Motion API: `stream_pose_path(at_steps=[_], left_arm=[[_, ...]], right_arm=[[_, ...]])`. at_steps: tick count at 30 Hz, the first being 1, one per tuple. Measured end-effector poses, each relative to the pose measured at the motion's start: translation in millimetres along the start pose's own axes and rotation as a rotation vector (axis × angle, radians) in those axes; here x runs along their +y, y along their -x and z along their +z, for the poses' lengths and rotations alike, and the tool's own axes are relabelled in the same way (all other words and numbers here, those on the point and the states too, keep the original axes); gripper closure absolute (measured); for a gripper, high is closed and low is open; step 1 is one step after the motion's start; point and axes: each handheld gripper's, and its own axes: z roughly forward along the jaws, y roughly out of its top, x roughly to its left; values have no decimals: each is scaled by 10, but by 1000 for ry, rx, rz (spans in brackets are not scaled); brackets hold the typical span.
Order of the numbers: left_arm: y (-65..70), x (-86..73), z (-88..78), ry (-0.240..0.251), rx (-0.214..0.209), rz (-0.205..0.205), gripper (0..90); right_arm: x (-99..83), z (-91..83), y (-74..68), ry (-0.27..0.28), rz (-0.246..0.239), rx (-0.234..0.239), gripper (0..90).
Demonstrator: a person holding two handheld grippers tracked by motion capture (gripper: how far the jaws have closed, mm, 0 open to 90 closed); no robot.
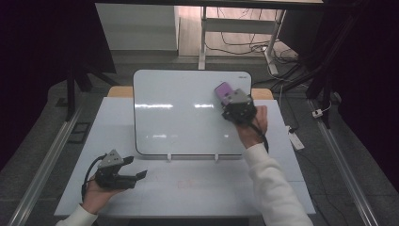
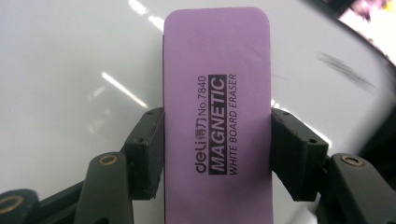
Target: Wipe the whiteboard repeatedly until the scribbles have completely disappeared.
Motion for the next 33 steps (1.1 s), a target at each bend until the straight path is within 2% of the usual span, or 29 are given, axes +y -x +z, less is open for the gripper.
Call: stream_pose_path(at_steps=[2, 3, 5, 8, 13, 15, 20, 27, 33], left_arm=[[-4, 1, -1, 2, 1, -2, 221], [-6, 1, 0, 2, 2, -2, 221], [-7, 2, 5, -1, 2, -2, 221], [3, 6, 7, -1, -1, 0, 221], [8, 14, 12, 0, -4, -4, 221], [5, 17, 21, -1, -6, -7, 220], [-8, 22, 20, 4, -8, -14, 219], [-11, 24, 30, 3, -10, -19, 219], [-35, 23, 35, 5, -14, -37, 219]], right_arm=[[-38, -28, 184, -5, 51, -22, 402], [-60, -40, 229, -9, 57, -29, 402], [-110, -63, 229, -17, 46, -31, 402], [-215, -94, 91, -21, 10, -14, 402], [-446, -166, -252, -29, -60, 41, 402], [-497, -200, -328, -33, -85, 61, 402], [-517, -371, -328, 25, -30, 105, 402], [-615, -559, -448, 82, -24, 208, 402], [-716, -668, -552, 92, -26, 266, 402]])
